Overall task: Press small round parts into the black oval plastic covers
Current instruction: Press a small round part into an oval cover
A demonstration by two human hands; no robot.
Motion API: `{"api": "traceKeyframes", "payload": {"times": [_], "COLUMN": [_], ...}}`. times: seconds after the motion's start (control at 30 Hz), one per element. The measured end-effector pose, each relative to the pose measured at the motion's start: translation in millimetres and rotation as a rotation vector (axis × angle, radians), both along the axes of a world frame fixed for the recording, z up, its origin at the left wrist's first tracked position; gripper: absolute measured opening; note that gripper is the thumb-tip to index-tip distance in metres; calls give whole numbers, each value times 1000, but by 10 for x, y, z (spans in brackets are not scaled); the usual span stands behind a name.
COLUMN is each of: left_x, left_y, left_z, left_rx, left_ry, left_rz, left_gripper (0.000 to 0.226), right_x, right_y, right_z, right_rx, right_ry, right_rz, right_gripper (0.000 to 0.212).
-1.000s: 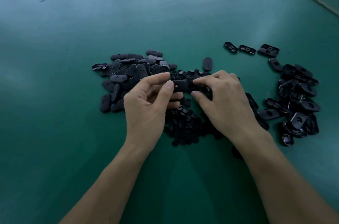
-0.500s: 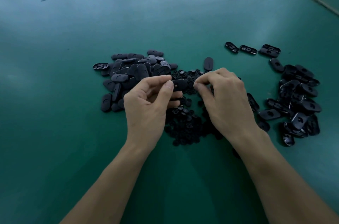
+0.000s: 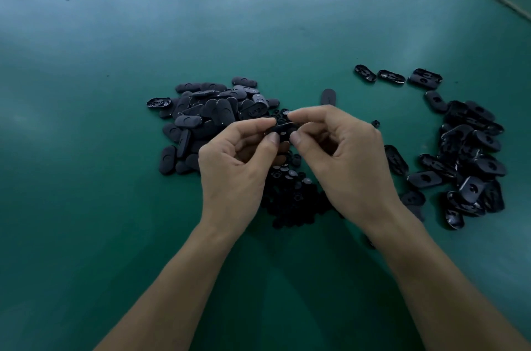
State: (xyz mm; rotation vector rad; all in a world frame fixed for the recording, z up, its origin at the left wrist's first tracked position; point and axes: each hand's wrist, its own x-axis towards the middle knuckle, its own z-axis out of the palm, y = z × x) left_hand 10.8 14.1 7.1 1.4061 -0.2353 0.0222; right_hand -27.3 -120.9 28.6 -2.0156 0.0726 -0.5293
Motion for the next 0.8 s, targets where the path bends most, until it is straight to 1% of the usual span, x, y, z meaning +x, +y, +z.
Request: {"api": "traceKeyframes", "payload": {"times": [0.23,0.4,0.6,0.8], "left_x": [1,-3,-11,-12], "left_y": [4,10,9,3], "left_z": [-1,6,15,22], "left_rx": [53,90,156,144], "left_ry": [-46,-58,-89,-103], "left_rz": [-9,-16,-3,15], "left_gripper": [21,22,24,25], "right_x": [6,1,-6,-10], "right_y": [0,18,51,69], "right_z": [-12,-6,1,6], "right_rx": [105,103,58,64], "right_ry": [35,15,-10,-28], "right_rz": [13,38,-8,-25], "right_gripper": [16,18,20,19]}}
